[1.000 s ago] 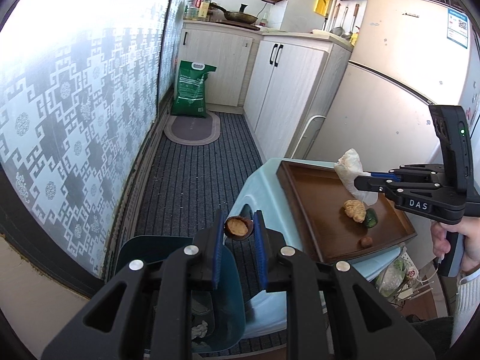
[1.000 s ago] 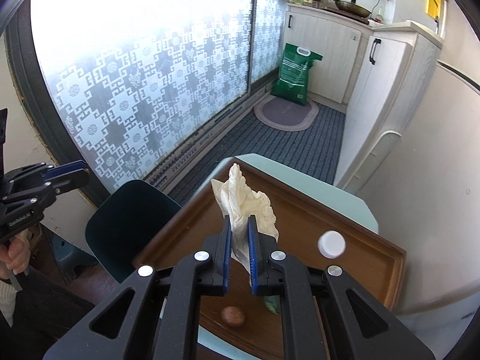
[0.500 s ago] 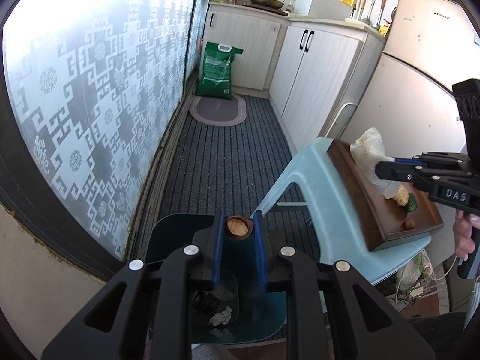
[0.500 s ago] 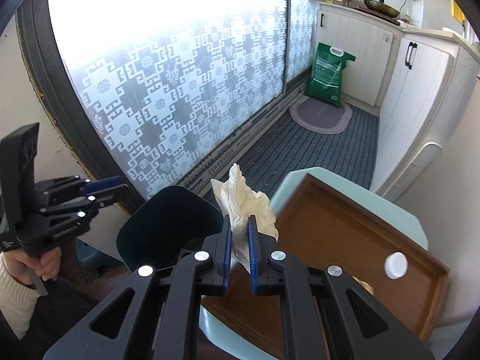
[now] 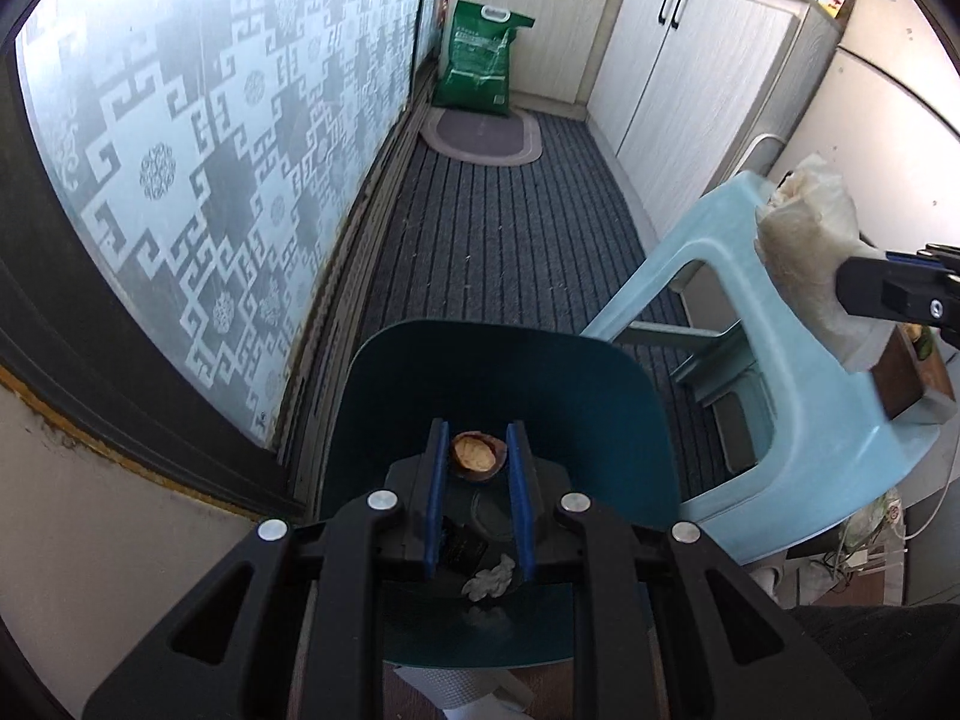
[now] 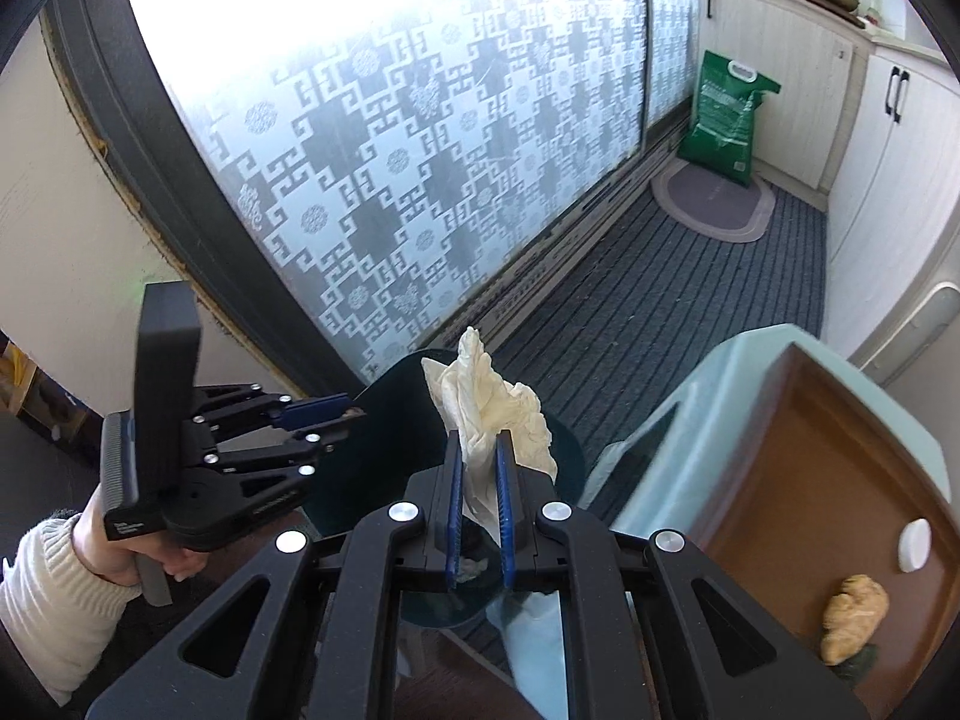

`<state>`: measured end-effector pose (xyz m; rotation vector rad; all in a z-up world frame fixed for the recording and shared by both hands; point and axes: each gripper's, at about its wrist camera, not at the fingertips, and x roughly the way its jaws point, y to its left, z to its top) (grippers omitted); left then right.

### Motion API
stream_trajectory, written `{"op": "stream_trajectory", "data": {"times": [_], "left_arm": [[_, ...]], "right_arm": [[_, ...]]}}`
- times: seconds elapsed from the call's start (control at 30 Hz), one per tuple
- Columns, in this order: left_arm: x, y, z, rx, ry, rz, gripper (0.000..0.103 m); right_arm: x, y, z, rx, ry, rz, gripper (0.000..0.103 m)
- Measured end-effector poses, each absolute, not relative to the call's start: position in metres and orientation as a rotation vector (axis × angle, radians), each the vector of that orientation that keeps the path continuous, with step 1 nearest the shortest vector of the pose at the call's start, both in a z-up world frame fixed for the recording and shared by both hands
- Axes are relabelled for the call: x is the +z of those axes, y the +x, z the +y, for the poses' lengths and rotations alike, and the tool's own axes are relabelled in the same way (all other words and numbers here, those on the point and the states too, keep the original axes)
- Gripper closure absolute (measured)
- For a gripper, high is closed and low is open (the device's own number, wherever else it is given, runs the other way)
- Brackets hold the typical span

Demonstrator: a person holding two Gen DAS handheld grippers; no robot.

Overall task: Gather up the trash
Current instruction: 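Carry the walnut shell and white plastic into the green bin and open both grippers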

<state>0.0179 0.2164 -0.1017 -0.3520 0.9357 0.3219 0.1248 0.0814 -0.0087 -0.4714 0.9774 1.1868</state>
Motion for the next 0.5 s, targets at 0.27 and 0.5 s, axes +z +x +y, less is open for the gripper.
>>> {"op": "stream_trajectory", "data": {"times": [0.27,0.5], "left_arm": [[-0.135,0.019,0.221,0.323,-0.362,1.023,0.082],[-0.162,0.019,0.231,0.336,-0.389,1.097,0.082]], "right_arm": [[-0.025,0.111,0.1,1.191,-0.515,1.009,0.093],[-0.038,0.108,0.107,1.179,-0.535,1.046,0.093]]}}
